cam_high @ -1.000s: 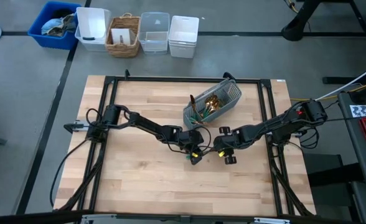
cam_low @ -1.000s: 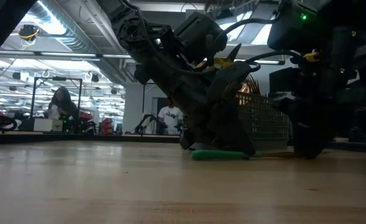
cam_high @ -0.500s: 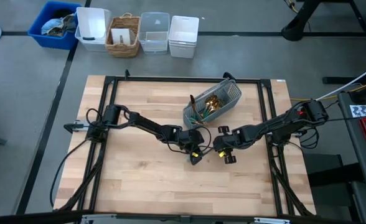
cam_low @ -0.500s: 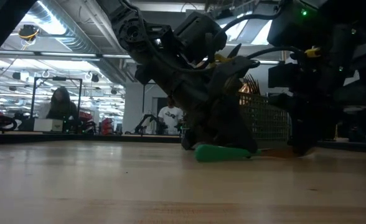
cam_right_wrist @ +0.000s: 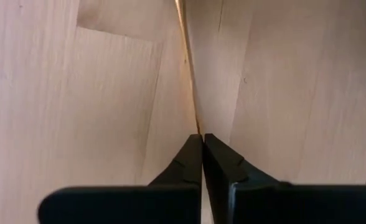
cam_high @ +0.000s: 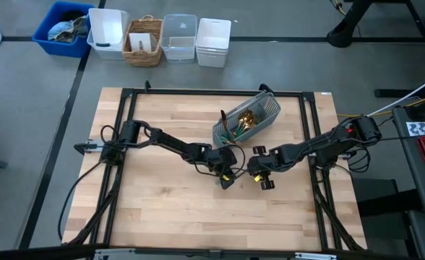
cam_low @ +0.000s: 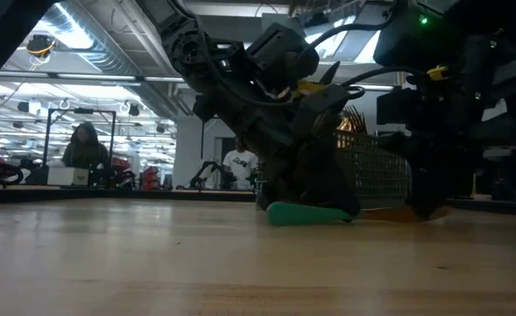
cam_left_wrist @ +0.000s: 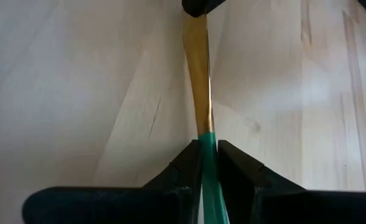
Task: Sort silverware
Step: Put the knife into the basket
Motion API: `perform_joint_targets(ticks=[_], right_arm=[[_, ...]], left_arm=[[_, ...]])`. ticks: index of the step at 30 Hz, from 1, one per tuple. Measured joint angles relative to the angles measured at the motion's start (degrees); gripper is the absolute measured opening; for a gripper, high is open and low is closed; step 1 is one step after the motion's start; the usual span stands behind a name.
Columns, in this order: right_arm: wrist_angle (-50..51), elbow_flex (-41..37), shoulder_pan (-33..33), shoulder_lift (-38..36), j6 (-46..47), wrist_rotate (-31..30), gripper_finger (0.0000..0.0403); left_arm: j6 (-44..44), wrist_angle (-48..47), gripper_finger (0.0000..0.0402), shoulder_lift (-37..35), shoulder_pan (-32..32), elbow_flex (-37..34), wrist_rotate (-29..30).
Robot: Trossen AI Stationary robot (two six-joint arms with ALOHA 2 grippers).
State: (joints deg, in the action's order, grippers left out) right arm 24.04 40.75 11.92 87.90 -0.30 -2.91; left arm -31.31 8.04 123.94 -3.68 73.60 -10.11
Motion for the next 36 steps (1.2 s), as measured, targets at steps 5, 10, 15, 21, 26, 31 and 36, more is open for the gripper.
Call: perform_joint_targets(ticks=[5,10,15,21,26,31,36], right_arm=[[7.2,3.4,0.1,0.3,0.5,1.0,0.0005],[10.8,5.8,0.1,0.2,0.2,0.9,0.0004],[11.1,6.0,0.1,0.2,0.1,0.8,0.0004],[16.0,8.0,0.1,0.2,0.5,0.5,0.0004],[21.9,11.6,0.1,0.1,0.2,-0.1,0.0004],[28.5,16.0,0.1,0.1,0.1,-0.1,0.0004],[36.7,21.4,0.1,0.1,0.0,-0.9,0.0004]], left_arm=[[0.9,0.6,0.0040,0.0,0.4,0.1,-1.8],[3.6,-0.2,0.0040,-1.1,0.3,0.1,-2.1],[5.4,-0.8,0.0040,-2.1,0.3,0.1,-2.1],[6.6,-2.0,0.0040,-4.4,-0.3,0.1,-2.5],[9.5,-3.5,0.0040,-6.3,-1.4,0.1,-2.5],[12.3,-6.4,0.0040,-9.4,-2.3,0.1,-2.3],[16.5,-12.4,0.0040,-13.8,-3.0,0.0,-1.4]])
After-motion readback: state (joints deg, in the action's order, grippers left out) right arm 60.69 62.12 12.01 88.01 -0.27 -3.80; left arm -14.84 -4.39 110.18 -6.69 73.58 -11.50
